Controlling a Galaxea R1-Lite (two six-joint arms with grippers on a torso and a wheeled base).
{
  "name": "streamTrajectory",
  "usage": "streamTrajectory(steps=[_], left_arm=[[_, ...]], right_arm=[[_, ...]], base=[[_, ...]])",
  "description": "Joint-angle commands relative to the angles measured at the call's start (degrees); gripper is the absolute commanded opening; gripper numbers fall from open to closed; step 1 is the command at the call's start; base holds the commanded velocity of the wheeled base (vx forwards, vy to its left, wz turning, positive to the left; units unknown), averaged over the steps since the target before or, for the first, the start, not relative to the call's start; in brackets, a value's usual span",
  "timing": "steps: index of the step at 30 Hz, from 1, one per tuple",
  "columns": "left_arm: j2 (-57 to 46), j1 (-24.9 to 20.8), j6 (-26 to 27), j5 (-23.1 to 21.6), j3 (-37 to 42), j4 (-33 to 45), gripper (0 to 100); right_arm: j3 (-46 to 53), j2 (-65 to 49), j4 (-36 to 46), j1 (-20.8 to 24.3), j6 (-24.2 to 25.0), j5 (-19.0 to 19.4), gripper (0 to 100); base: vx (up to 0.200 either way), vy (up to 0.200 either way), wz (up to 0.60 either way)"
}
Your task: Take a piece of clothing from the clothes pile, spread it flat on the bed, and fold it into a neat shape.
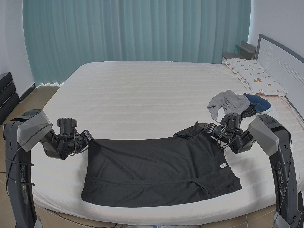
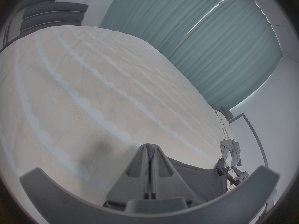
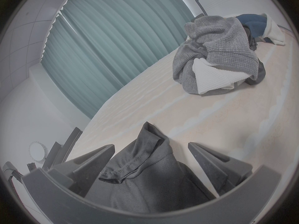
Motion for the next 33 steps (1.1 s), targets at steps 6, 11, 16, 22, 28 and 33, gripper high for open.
streamTrajectory(steps=[6,11,16,22,28,33], left_arm=[[-0.17,0.11,-0.03,-0.01,-0.16,-0.02,0],[-0.17,0.20,-0.03,-0.01,-0.33,-0.02,0],[-0.34,0.20,-0.03,0.17,-0.33,-0.11,0],[-1.57,0.20,-0.11,-0.01,-1.47,-0.02,0],[-2.19,0.20,-0.38,-0.01,-1.91,-0.11,0],[-2.80,0.38,-0.55,-0.01,-1.91,-0.11,0]], right_arm=[[0.09,0.09,1.03,-0.04,-0.01,0.03,0],[0.70,-0.53,1.03,-0.30,0.08,-0.06,0],[1.67,-1.84,0.76,-0.48,0.08,-0.67,0],[5.01,-6.33,0.15,-1.71,0.17,-0.58,0],[8.00,-9.58,-0.73,-2.50,2.01,-0.58,0],[10.90,-11.16,-2.66,-3.03,4.12,-0.58,0]], base=[[0.000,0.000,0.00],[0.000,0.000,0.00],[0.000,0.000,0.00],[0.000,0.000,0.00],[0.000,0.000,0.00],[0.000,0.000,0.00]])
